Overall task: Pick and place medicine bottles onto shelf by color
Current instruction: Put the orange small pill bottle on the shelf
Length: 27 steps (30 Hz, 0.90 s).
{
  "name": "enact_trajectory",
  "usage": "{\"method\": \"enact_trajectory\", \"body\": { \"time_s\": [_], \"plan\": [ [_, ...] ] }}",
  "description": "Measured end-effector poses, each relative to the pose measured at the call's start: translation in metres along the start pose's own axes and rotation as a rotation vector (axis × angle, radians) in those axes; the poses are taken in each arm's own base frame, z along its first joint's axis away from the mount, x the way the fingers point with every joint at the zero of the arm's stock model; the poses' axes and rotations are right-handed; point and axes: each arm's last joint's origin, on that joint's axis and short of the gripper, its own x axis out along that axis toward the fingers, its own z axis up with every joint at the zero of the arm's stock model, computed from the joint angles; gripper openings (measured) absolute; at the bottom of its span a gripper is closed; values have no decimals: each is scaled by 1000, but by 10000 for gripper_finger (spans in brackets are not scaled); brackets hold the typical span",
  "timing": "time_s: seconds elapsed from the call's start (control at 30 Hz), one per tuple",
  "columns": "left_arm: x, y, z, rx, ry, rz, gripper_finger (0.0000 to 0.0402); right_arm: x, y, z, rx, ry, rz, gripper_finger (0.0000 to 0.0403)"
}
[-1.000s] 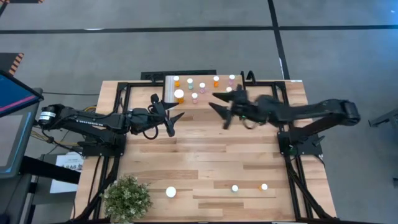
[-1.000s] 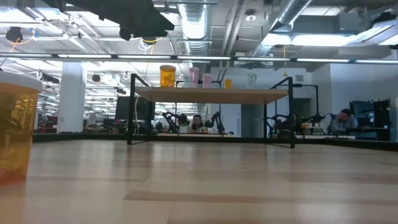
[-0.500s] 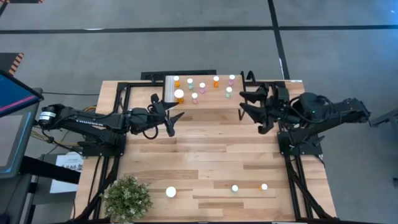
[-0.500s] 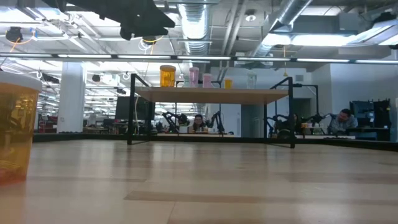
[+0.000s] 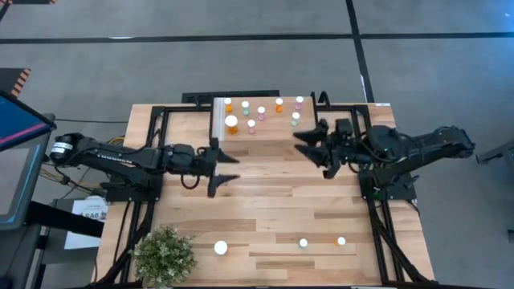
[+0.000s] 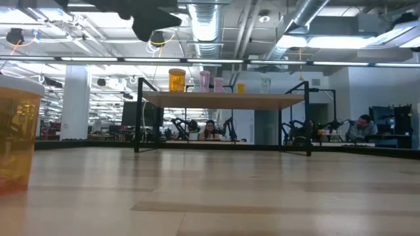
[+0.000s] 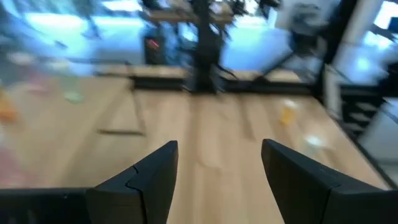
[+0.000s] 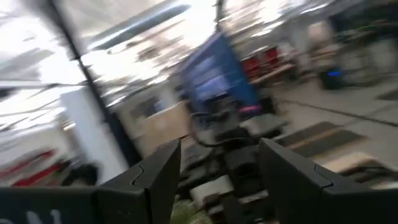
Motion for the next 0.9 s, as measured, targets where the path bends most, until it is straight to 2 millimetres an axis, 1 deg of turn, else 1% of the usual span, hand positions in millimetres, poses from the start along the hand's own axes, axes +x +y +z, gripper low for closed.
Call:
{"method": "enact_trajectory", "body": {
  "time_s": [0.1,0.17,0.27,0.37,0.47,0.6,0.7,0.8,0.9],
  "plan": [
    [-3,-14,2,-17,113,-73,221,-1,5,-3,-6,70,130,235],
    [-7,-24,-1,-29,207,-108,221,-6,13,-7,-74,111,184,235],
    [-14,-43,-6,-38,303,-169,221,-22,26,-11,-222,186,248,235],
    [-19,-62,-13,-30,358,-219,221,-39,31,-15,-315,285,234,235],
    [-17,-80,-22,4,390,-244,221,-46,29,-23,-352,382,211,235],
    [-8,-95,-35,45,424,-260,221,-40,28,-40,-303,474,170,235],
    [-2,-99,-40,65,437,-263,221,-32,28,-52,-245,516,139,235],
    [2,-99,-37,110,381,-257,221,-23,27,-70,-223,573,108,235],
    [5,-98,-26,168,263,-226,221,-13,24,-92,-249,639,77,235]
  ]
}}
